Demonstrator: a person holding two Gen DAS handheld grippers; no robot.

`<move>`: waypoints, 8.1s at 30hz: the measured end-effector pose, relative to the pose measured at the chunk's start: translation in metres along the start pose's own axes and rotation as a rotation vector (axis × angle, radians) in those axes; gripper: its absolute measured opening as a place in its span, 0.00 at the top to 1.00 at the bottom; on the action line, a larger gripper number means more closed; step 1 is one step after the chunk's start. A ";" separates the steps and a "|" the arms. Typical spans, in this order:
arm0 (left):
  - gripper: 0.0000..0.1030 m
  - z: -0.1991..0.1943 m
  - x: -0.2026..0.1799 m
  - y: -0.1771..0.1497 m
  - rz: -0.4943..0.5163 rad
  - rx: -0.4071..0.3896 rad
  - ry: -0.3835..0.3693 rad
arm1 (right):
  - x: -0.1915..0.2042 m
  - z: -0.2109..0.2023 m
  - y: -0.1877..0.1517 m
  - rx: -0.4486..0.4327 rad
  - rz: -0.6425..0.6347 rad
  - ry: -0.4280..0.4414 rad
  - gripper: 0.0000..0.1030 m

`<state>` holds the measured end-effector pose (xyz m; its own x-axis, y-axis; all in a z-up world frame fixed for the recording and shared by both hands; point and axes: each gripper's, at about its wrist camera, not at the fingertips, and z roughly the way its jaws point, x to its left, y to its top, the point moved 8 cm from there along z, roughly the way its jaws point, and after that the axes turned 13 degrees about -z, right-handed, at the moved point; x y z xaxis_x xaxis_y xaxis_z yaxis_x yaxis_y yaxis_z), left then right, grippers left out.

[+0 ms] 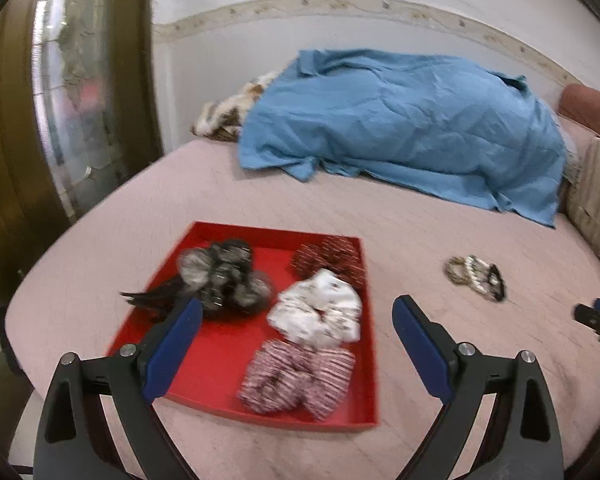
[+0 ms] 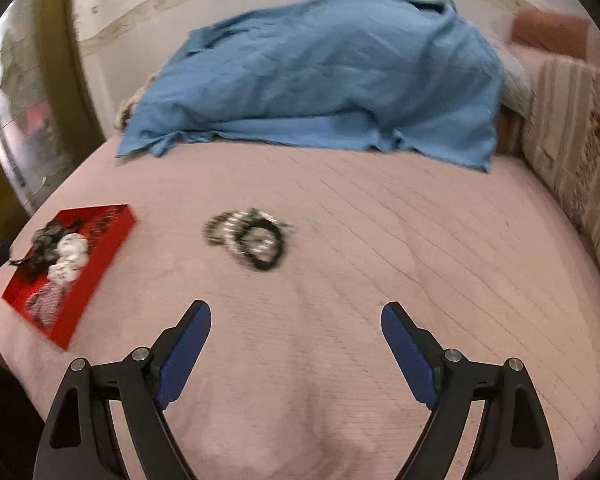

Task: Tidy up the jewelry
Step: 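Move both tools to the bracelets lying on the bed, then grasp leopard-print bracelet with left tool while right grasps black beaded bracelet, then carry leopard bracelet toward red tray with left tool while right carries black bracelet, then release leopard bracelet into tray with left tool while right releases black bracelet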

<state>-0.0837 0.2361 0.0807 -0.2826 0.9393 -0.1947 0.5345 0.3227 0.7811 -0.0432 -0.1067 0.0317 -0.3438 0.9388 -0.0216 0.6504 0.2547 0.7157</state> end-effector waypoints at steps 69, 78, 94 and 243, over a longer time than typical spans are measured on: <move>1.00 0.064 -0.120 -0.083 0.058 0.420 -0.147 | -0.019 0.055 0.007 0.009 0.137 0.155 0.91; 0.49 0.108 -0.143 -0.058 0.015 0.411 -0.157 | -0.006 0.049 -0.011 0.032 0.156 0.190 0.89; 0.93 0.170 -0.157 -0.074 0.175 0.408 -0.020 | -0.014 0.095 -0.018 0.121 0.115 0.111 0.89; 0.89 0.085 0.139 -0.014 -0.355 0.232 0.007 | 0.349 0.178 0.149 0.206 -0.300 0.305 0.90</move>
<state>-0.0624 0.3726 -0.0076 -0.4866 0.7648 -0.4223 0.5682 0.6442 0.5120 0.0538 0.3004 0.0063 -0.7000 0.7138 0.0218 0.6023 0.5737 0.5550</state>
